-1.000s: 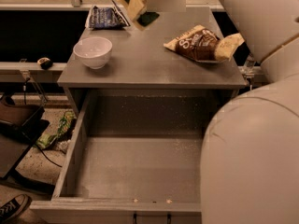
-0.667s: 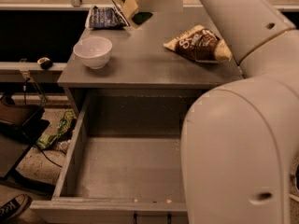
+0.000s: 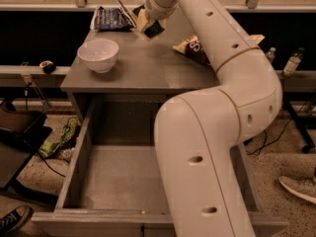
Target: Pick sponge from top drawer and place on counter
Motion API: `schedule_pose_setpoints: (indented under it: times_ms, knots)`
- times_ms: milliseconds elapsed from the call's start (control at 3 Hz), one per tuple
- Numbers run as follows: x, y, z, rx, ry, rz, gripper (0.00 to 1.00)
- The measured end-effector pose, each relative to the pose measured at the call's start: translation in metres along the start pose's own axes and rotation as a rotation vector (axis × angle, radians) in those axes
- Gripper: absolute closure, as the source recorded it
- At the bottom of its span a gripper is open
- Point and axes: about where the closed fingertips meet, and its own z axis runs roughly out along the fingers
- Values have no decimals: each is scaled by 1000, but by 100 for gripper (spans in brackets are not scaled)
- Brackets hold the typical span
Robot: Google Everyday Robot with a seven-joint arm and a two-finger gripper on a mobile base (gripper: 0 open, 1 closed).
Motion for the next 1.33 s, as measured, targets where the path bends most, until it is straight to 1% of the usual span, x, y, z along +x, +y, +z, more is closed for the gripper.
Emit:
schedule_pose_setpoints:
  times_ms: [333,1333]
  knots:
    - [0,-3,4,3,-1,2,73]
    - [0,-2,4,3,-1,2,4]
